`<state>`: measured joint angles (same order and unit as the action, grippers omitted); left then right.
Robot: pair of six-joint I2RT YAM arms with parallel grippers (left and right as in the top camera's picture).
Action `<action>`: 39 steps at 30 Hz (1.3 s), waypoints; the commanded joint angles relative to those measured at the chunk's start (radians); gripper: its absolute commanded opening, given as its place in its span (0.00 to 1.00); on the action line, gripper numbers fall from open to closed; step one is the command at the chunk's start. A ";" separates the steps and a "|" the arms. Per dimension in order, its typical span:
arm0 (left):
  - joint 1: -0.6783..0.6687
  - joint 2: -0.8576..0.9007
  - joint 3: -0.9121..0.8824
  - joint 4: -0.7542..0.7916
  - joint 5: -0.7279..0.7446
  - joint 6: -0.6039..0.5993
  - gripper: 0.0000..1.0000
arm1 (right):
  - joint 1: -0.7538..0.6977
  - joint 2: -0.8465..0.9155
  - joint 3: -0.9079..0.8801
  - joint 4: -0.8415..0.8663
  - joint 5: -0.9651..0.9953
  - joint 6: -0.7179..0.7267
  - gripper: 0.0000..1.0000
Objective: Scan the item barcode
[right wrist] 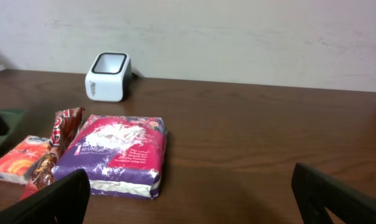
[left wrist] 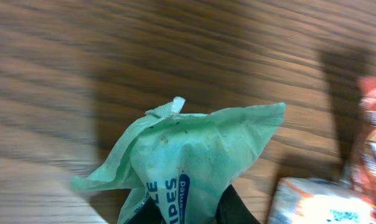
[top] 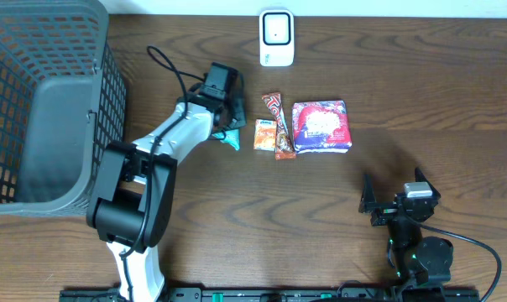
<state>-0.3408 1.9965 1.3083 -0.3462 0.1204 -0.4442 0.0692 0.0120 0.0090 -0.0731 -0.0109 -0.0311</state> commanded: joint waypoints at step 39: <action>0.017 -0.743 0.051 -0.653 -0.198 0.032 0.98 | -0.007 -0.006 -0.004 -0.002 0.002 -0.008 0.99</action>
<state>-0.3244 1.2438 1.3552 -0.9852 0.0299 -0.4187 0.0692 0.0116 0.0090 -0.0731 -0.0109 -0.0307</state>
